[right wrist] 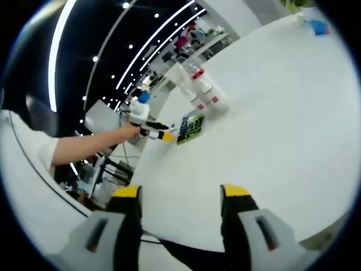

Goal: Arrange the skincare products in the storage area until every visible bottle or jar stands upright without overlapping.

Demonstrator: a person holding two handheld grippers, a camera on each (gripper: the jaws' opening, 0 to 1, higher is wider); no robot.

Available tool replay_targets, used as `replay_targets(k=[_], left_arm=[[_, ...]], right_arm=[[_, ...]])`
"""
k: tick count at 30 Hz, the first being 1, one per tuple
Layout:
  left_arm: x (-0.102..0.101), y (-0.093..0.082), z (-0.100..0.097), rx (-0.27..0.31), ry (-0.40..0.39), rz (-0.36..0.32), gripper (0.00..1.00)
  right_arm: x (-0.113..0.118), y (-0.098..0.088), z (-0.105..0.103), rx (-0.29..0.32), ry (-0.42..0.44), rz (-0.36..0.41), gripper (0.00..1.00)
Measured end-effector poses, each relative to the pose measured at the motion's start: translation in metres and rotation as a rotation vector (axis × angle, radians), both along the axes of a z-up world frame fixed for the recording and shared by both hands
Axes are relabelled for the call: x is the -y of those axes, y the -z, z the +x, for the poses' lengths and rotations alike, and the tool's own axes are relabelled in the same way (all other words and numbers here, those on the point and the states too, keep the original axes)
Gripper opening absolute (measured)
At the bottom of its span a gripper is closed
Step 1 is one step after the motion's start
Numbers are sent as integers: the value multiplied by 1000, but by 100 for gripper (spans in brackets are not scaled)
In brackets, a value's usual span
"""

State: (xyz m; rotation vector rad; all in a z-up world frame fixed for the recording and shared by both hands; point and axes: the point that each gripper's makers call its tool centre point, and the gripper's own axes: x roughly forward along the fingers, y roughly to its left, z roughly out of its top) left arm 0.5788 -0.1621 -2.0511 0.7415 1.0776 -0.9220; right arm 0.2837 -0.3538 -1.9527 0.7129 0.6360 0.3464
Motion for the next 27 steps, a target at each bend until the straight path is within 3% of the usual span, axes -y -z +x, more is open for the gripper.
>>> replay_targets(k=[5, 8, 11, 18, 23, 25, 27], left_arm=[[-2, 1, -7, -1, 75, 38, 65], [-2, -1, -6, -12, 60, 30, 65], [0, -11, 0, -20, -49, -64, 65], [-9, -41, 5, 1, -157, -196, 64], [-17, -60, -18, -21, -229, -346, 61], [-16, -72, -31, -56, -295, -462, 60], [-20, -82, -42, -56, -331, -531, 60]], right_arm=[[0, 2, -2, 1, -3, 4, 54], [0, 2, -2, 3, 2, 8, 54], [1, 1, -1, 9, 5, 8, 54], [-2, 2, 6, 18, -2, 19, 54], [-17, 2, 17, 32, -45, 28, 54], [-23, 1, 22, 41, -65, 30, 54], [-30, 0, 27, 45, -85, 35, 54]])
